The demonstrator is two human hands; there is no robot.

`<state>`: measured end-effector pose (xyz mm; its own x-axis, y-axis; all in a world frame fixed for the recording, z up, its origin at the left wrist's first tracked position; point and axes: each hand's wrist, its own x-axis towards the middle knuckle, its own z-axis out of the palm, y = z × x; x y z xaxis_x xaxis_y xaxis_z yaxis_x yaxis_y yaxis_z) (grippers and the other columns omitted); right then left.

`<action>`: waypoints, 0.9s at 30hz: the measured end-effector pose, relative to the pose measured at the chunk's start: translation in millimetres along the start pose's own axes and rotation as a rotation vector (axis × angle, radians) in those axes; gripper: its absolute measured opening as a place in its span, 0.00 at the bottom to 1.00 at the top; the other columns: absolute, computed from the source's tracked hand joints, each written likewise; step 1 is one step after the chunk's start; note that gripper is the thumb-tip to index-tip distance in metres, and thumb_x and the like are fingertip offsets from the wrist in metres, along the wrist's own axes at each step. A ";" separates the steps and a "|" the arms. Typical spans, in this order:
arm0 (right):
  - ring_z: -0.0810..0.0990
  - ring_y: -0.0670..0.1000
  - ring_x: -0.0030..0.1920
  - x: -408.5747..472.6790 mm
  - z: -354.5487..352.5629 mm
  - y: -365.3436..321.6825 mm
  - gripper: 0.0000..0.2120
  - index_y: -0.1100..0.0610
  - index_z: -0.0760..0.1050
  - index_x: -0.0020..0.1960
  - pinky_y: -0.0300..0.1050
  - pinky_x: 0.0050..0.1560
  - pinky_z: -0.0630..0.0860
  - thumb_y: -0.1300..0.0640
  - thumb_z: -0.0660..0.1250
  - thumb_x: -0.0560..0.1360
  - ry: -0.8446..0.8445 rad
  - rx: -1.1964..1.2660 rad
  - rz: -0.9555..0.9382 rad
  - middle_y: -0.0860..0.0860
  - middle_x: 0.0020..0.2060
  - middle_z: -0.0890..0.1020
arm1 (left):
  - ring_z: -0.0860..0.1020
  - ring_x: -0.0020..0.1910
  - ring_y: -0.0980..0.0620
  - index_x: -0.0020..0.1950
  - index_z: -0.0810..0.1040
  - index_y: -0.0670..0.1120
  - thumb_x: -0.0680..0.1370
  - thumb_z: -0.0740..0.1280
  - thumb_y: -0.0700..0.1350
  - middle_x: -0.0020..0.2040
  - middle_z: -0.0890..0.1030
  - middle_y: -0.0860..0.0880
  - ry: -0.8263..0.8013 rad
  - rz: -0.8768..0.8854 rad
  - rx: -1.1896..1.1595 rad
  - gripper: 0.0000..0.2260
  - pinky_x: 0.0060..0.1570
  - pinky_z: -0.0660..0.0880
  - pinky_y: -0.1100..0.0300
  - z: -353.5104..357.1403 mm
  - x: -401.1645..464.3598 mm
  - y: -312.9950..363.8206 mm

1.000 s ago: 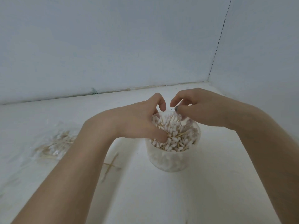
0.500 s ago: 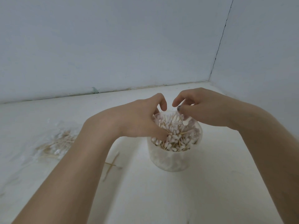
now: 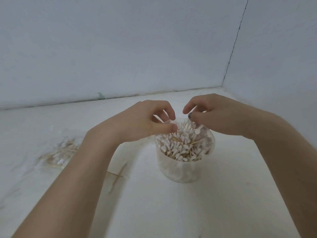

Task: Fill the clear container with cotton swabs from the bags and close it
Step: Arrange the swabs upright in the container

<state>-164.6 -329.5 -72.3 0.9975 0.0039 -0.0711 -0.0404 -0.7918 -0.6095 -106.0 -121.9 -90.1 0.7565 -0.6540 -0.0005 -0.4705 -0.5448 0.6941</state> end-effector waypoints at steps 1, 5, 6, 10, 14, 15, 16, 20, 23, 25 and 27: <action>0.84 0.49 0.49 0.0 0.3 -0.3 0.08 0.44 0.78 0.55 0.48 0.50 0.79 0.53 0.63 0.80 0.000 0.000 -0.001 0.44 0.43 0.85 | 0.85 0.50 0.55 0.52 0.79 0.57 0.75 0.75 0.57 0.53 0.84 0.54 0.010 0.001 -0.021 0.10 0.58 0.80 0.45 2.9 1.7 -2.1; 0.84 0.50 0.49 -0.9 1.0 -1.9 0.08 0.45 0.78 0.56 0.49 0.52 0.79 0.54 0.63 0.80 -0.008 -0.008 -0.001 0.45 0.43 0.85 | 0.85 0.49 0.52 0.53 0.75 0.54 0.76 0.75 0.57 0.51 0.83 0.52 -0.014 -0.023 -0.111 0.13 0.56 0.80 0.48 14.1 7.0 -8.3; 0.83 0.49 0.49 -1.0 1.1 -2.1 0.08 0.45 0.78 0.56 0.48 0.51 0.79 0.54 0.63 0.80 -0.007 -0.009 0.000 0.45 0.43 0.85 | 0.85 0.49 0.52 0.54 0.74 0.54 0.76 0.75 0.56 0.51 0.83 0.52 -0.019 -0.039 -0.139 0.14 0.56 0.80 0.48 15.6 7.7 -9.9; 0.83 0.48 0.49 -0.4 1.0 -2.1 0.08 0.45 0.78 0.56 0.45 0.48 0.78 0.53 0.63 0.80 -0.008 -0.019 0.009 0.44 0.44 0.85 | 0.84 0.52 0.54 0.56 0.75 0.55 0.75 0.73 0.60 0.52 0.83 0.55 -0.027 -0.105 -0.148 0.16 0.59 0.79 0.49 15.2 8.1 -12.8; 0.82 0.46 0.48 -0.4 1.4 -1.5 0.08 0.45 0.78 0.56 0.42 0.45 0.77 0.53 0.63 0.80 -0.017 -0.026 0.007 0.44 0.44 0.85 | 0.83 0.54 0.59 0.60 0.76 0.59 0.73 0.75 0.63 0.55 0.84 0.58 -0.170 -0.157 -0.145 0.20 0.61 0.78 0.54 9.1 1.5 -8.3; 0.82 0.45 0.47 -0.6 1.7 -1.3 0.08 0.45 0.78 0.57 0.41 0.44 0.76 0.53 0.63 0.80 -0.017 -0.028 0.004 0.44 0.44 0.84 | 0.83 0.55 0.59 0.61 0.75 0.60 0.71 0.77 0.62 0.56 0.84 0.58 -0.206 -0.161 -0.125 0.22 0.62 0.78 0.53 8.7 0.5 -8.0; 0.81 0.45 0.47 -0.5 1.9 -1.5 0.08 0.45 0.78 0.57 0.41 0.43 0.75 0.53 0.63 0.80 -0.016 -0.029 0.003 0.44 0.44 0.84 | 0.83 0.56 0.59 0.60 0.75 0.61 0.69 0.79 0.61 0.56 0.84 0.59 -0.224 -0.159 -0.106 0.24 0.62 0.78 0.52 8.9 0.1 -7.9; 0.82 0.45 0.47 -1.0 1.6 -1.8 0.08 0.45 0.78 0.57 0.41 0.45 0.76 0.54 0.63 0.80 -0.014 -0.029 0.003 0.44 0.44 0.84 | 0.83 0.54 0.60 0.58 0.77 0.61 0.68 0.80 0.58 0.54 0.84 0.61 -0.189 -0.145 -0.076 0.22 0.62 0.79 0.50 9.7 0.2 -8.8; 0.83 0.47 0.48 -1.8 -0.2 -2.4 0.08 0.45 0.78 0.57 0.45 0.51 0.78 0.54 0.62 0.80 -0.014 -0.034 0.004 0.44 0.43 0.85 | 0.83 0.52 0.62 0.58 0.77 0.59 0.70 0.80 0.56 0.54 0.83 0.61 -0.152 -0.127 -0.058 0.20 0.61 0.80 0.51 7.7 -0.2 -7.0; 0.83 0.47 0.47 -2.9 -1.5 -3.4 0.08 0.45 0.77 0.57 0.46 0.51 0.78 0.53 0.62 0.80 -0.016 -0.038 0.004 0.44 0.44 0.85 | 0.84 0.51 0.61 0.57 0.78 0.58 0.70 0.80 0.56 0.54 0.84 0.59 -0.121 -0.112 -0.044 0.19 0.60 0.80 0.51 6.8 0.6 -5.4; 0.82 0.47 0.46 -4.5 -2.9 -4.6 0.09 0.44 0.77 0.57 0.46 0.50 0.78 0.53 0.62 0.80 -0.018 -0.046 0.000 0.44 0.45 0.84 | 0.84 0.51 0.60 0.56 0.78 0.58 0.71 0.79 0.56 0.54 0.84 0.59 -0.100 -0.104 -0.033 0.18 0.59 0.81 0.50 7.0 0.9 -2.7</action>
<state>-168.7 -327.7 -66.9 0.9963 0.0146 -0.0849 -0.0368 -0.8191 -0.5725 -107.2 -124.7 -97.0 0.7505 -0.6449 -0.1444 -0.3757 -0.5961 0.7096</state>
